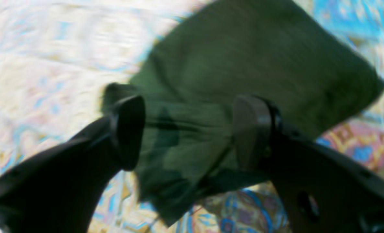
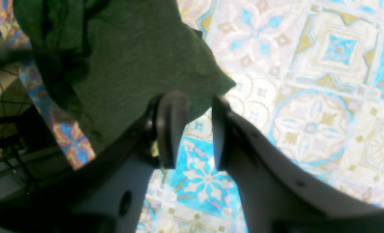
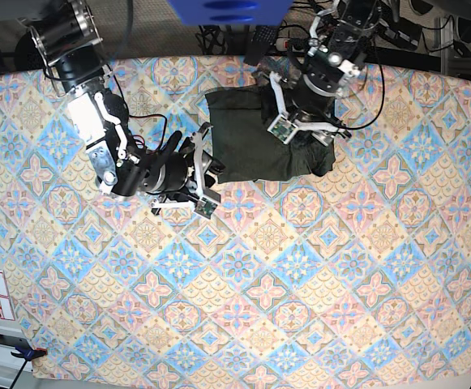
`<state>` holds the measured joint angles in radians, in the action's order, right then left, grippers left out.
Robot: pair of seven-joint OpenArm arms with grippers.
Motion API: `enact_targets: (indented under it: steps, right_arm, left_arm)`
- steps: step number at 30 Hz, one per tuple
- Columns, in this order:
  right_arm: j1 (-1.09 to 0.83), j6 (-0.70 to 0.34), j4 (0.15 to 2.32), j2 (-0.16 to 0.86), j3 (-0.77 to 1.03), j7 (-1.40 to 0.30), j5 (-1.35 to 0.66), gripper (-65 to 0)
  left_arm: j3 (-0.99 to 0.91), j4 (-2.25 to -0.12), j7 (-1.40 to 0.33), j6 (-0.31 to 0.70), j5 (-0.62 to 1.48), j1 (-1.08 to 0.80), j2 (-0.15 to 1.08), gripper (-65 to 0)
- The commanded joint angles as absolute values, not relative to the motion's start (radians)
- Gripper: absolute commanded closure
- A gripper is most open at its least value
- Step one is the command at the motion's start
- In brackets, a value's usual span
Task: Fold the T-shirt properly
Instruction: 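Pull the grasped bundle edge outward with the left gripper, then release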
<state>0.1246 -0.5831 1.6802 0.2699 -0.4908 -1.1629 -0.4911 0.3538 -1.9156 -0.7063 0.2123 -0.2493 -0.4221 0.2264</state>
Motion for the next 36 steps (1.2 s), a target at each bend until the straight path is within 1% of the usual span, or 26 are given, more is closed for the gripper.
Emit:
enact_targets:
  steps: [1, 6, 8, 9, 11, 12, 13, 15, 18, 24, 28, 30, 36]
  right_arm:
    - [0.145, -0.588, 1.698, 0.274, -0.484, -1.144, -0.504, -17.1]
    - [0.145, -0.588, 1.698, 0.274, -0.484, -1.144, -0.504, -17.1]
    - [0.145, -0.588, 1.698, 0.274, -0.484, -1.144, -0.504, -17.1]
    - [0.145, -0.588, 1.698, 0.274, -0.484, -1.144, -0.504, -17.1]
    - [0.145, -0.588, 1.698, 0.274, -0.484, -1.144, -0.504, -17.1]
    - [0.147, -0.588, 1.698, 0.274, -0.484, -1.144, -0.504, -17.1]
    - [0.147, -0.588, 1.698, 0.274, -0.484, -1.144, -0.504, -17.1]
    - [0.148, -0.588, 1.696, 0.274, -0.484, -1.144, -0.504, -17.1]
    - [0.148, -0.588, 1.696, 0.274, -0.484, -1.144, -0.504, -17.1]
    - [0.148, -0.588, 1.690, 0.274, -0.484, -1.142, -0.504, -17.1]
    - [0.148, -0.588, 1.690, 0.274, -0.484, -1.142, -0.503, -17.1]
    - [0.148, -0.588, 1.690, 0.274, -0.484, -1.142, -0.503, -17.1]
    - [0.148, -0.588, 1.689, 0.272, -0.484, -1.142, -0.503, -17.1]
  left_arm:
    - [0.363, -1.913, -0.688, 0.205, -0.268, -0.409, 0.225, -41.8]
    - [0.383, -1.860, -0.688, 0.205, -0.285, -0.390, 0.223, -38.1]
    - [0.384, -1.840, -0.688, 0.205, -0.285, -0.383, 0.223, -35.3]
    - [0.384, -1.828, -0.688, 0.205, -0.285, -0.377, 0.223, -32.9]
    - [0.384, -1.817, -0.688, 0.205, -0.286, -0.375, 0.223, -26.6]
    - [0.384, -1.817, -0.688, 0.205, -0.291, -0.375, 0.223, -22.2]
    - [0.383, -1.822, -0.688, 0.205, -0.291, -0.377, 0.223, -16.1]
    - [0.378, -1.825, -0.687, 0.205, -0.289, -0.378, 0.225, -7.2]
    - [0.369, -1.839, -0.687, 0.203, -0.288, -0.378, 0.226, 0.0]
    - [0.259, -1.862, -0.680, 0.077, -0.275, -0.440, 0.225, 0.0]
    - [0.185, -1.863, -0.679, -0.001, -0.196, -0.487, 0.223, 0.0]
    - [0.143, -1.863, -0.679, -0.021, -0.114, -0.507, 0.223, 0.0]
    - [0.076, -1.863, -0.679, -0.019, 0.088, -0.516, 0.223, 0.0]
